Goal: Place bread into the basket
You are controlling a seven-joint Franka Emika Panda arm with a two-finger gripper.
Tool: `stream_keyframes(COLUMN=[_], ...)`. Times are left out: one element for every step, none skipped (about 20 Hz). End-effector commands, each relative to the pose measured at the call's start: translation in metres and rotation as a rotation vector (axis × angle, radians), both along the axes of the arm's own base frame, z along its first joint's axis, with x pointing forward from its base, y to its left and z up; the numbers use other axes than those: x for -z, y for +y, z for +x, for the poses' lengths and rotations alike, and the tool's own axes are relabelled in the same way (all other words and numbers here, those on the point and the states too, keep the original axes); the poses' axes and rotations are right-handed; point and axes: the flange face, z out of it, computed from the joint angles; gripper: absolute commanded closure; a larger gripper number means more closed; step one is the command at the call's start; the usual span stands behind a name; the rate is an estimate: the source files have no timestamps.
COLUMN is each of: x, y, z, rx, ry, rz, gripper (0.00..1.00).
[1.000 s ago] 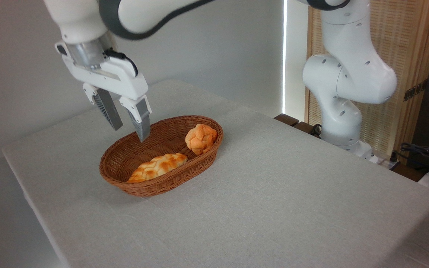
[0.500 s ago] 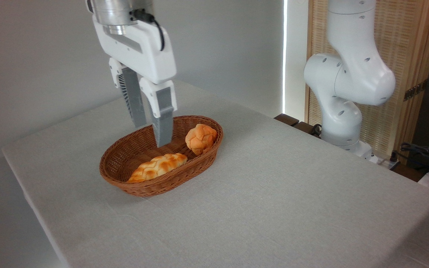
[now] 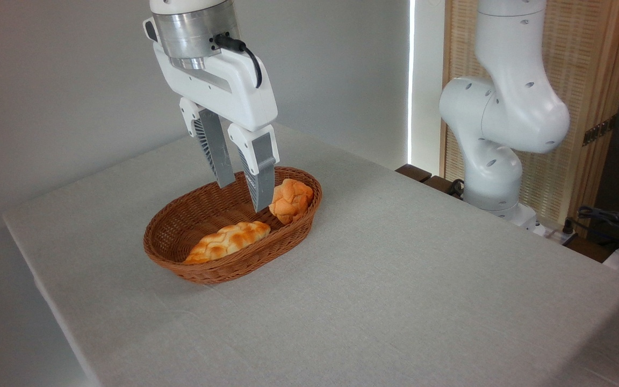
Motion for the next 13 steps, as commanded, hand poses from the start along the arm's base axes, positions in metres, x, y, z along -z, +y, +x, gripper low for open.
stream_keyframes(x=[-0.0035,-0.0039,-0.0034,-0.0039,-0.0043,-0.0044,-0.0044,-0.0043,-0.0044,-0.0045,-0.0046,-0.0044,-0.005], y=[0.0001,0.0001,0.0003,0.0011,0.0012,0.0038,0.0046,0.0046,0.0071,0.0063,0.0079,0.0091,0.0081], z=[-0.0058,-0.0053,-0.0046,-0.0038,-0.0033,-0.003,-0.0029,-0.0031,-0.0028,-0.0027,-0.0024,-0.0011,-0.0005], rx=[-0.011,-0.009,-0.008,-0.008,-0.008,-0.013,-0.014,-0.01,-0.006,-0.002,-0.005,-0.008,-0.007], ry=[-0.006,-0.01,-0.012,-0.018,-0.023,-0.024,-0.024,-0.023,-0.025,-0.027,-0.028,-0.035,-0.041], rz=[-0.005,-0.005,-0.004,-0.004,-0.003,-0.003,-0.003,-0.003,0.004,0.004,0.004,0.007,0.005], gripper=[0.0,0.0,0.0,0.0,0.0,0.0,0.0,0.0,0.0,0.0,0.0,0.0,0.0])
